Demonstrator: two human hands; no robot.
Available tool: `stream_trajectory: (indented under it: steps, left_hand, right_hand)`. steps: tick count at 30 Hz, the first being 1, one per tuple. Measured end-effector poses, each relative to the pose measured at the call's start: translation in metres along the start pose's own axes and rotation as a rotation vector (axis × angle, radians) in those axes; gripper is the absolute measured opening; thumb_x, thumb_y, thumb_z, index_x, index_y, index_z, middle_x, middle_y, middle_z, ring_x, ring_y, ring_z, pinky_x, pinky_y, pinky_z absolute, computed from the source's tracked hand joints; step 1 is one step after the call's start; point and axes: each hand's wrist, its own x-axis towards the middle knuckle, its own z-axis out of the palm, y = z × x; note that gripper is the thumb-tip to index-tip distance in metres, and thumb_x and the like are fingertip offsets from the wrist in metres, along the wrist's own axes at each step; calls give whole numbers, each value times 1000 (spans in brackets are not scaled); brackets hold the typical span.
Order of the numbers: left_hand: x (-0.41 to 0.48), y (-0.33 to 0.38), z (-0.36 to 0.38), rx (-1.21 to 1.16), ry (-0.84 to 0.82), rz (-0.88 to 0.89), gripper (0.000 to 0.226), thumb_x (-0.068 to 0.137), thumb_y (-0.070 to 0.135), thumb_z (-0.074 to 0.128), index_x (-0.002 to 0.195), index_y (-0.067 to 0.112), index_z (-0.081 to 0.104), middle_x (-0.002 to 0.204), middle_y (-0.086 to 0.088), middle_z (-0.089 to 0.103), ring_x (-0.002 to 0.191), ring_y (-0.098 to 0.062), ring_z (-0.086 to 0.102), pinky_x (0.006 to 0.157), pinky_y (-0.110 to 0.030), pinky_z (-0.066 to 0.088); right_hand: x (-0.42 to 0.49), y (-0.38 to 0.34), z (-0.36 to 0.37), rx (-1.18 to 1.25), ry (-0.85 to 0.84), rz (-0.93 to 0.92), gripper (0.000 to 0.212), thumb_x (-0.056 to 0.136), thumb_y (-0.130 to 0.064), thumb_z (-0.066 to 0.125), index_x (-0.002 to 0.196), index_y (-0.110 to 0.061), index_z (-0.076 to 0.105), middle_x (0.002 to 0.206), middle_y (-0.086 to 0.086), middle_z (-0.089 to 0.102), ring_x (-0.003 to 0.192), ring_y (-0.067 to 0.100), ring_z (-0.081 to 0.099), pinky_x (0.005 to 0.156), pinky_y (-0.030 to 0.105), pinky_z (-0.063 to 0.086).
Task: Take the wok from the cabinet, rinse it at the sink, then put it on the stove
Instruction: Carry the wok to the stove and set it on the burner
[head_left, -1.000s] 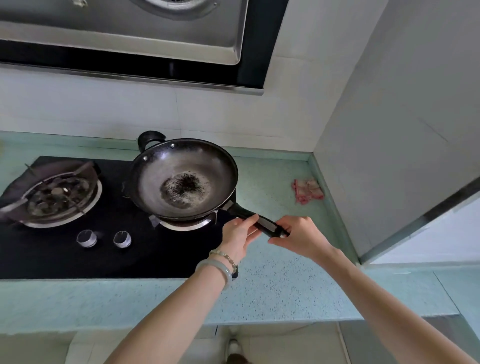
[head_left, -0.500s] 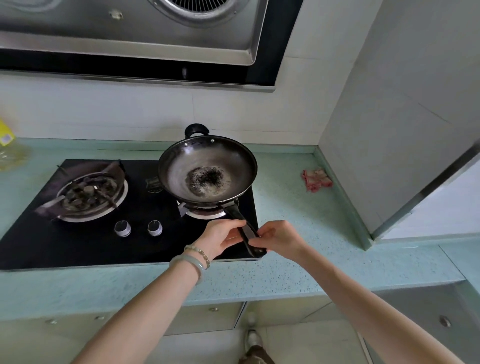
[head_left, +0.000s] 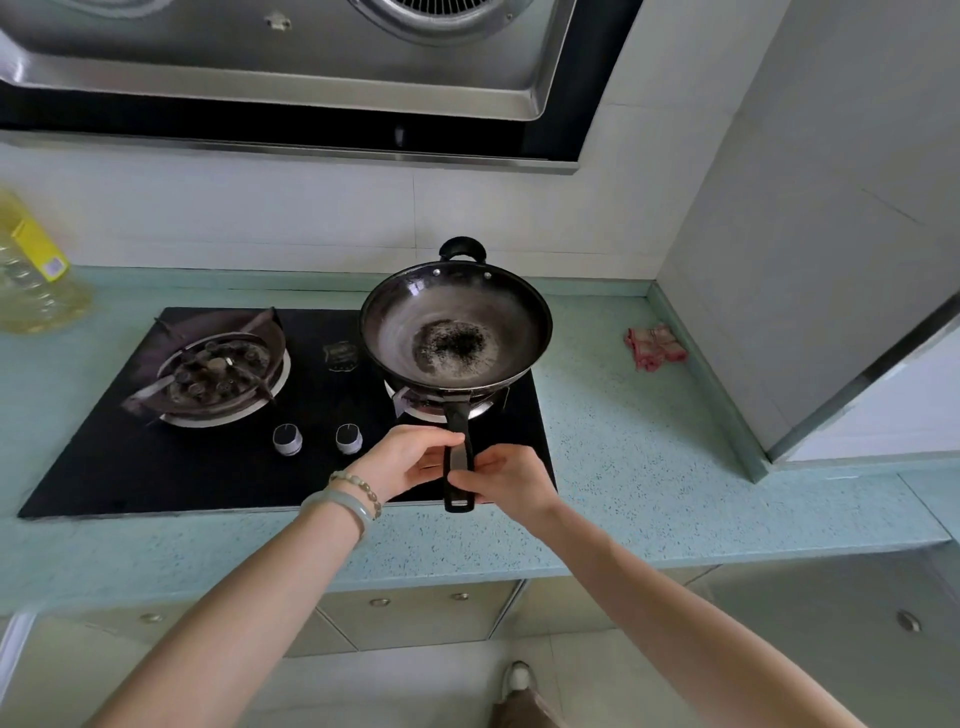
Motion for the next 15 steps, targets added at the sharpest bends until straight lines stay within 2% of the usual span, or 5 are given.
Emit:
stream_trajectory:
  steps: [3, 8, 15]
  left_hand:
    - [-1, 2, -4, 7, 4, 0, 4, 81, 7, 69, 85, 8, 69, 76, -5, 72, 69, -14, 69, 67, -26, 54]
    - [5, 5, -2, 23, 16, 1, 10, 81, 7, 69, 92, 6, 69, 79, -5, 72, 76, -16, 68, 70, -27, 53]
    - [10, 1, 6, 2, 40, -4, 18, 83, 4, 67, 100, -2, 69, 86, -11, 72, 81, -19, 69, 66, -27, 55]
  right_hand:
    - [2, -1, 9, 15, 16, 4, 22, 69, -24, 83, 76, -13, 66, 77, 4, 71, 73, 16, 71, 72, 32, 60]
    - [8, 2, 9, 4, 16, 3, 25, 71, -25, 81, 86, -10, 68, 82, 6, 73, 77, 20, 71, 74, 37, 60]
    - [13, 10, 1, -12, -21, -6, 25, 73, -24, 79, 89, -9, 67, 83, 2, 72, 78, 17, 69, 75, 33, 59]
